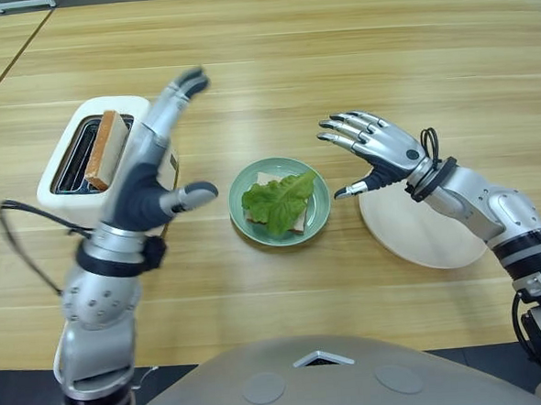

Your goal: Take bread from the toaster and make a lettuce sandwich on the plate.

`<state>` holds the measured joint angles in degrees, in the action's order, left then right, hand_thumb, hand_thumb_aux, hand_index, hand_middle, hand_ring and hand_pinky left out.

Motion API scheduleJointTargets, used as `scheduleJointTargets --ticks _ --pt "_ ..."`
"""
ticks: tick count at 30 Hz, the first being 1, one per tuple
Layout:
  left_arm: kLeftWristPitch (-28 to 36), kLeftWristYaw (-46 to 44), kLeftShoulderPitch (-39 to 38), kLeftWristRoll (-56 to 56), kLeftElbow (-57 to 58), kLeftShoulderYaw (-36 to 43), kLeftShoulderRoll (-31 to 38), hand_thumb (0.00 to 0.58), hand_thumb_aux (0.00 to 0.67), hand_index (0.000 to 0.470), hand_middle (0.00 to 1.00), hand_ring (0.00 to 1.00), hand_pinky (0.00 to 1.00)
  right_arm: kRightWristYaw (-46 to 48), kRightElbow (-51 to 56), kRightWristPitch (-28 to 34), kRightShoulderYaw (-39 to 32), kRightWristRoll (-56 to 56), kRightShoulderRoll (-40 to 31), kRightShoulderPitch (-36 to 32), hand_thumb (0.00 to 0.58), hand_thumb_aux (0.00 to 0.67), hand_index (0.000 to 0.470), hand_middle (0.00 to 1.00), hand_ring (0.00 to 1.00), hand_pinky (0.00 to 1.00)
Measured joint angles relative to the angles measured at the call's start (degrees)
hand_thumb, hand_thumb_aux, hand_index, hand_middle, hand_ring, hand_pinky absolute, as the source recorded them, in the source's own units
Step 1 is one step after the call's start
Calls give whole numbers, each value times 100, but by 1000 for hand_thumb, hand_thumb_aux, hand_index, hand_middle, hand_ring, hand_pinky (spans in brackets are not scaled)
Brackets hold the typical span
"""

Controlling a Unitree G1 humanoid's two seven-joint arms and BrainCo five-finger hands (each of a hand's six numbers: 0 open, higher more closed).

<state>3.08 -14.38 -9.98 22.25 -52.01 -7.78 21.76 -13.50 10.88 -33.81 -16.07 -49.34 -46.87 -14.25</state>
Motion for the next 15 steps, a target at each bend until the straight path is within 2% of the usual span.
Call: scheduleJointTargets --ticks 4,6,7,9,11,15 --pt "254 -187 -310 1453 200 -1272 777 0 0 0 0 0 0 10 -57 40 87 84 77 99 0 0 0 0 0 0" --pt "373 -280 -660 1873 467 -1522 890 0 0 0 0 0 0 16 -57 45 88 83 103 122 0 0 0 0 0 0" --pt "436 -343 -834 2104 655 -1552 895 9 5 4 0 0 0 16 -56 48 88 83 123 133 0 0 0 0 0 0" --pt "511 -430 -1001 2398 848 -1478 897 75 45 31 0 0 0 17 -41 50 86 81 152 135 0 0 0 0 0 0" --pt "554 -539 -1097 2741 1006 -1254 894 83 50 35 0 0 0 16 -1 50 77 72 205 134 0 0 0 0 0 0" --pt "657 -573 -1102 3057 1328 -1161 894 156 97 68 0 0 0 15 65 52 47 -31 247 134 0 0 0 0 0 0"
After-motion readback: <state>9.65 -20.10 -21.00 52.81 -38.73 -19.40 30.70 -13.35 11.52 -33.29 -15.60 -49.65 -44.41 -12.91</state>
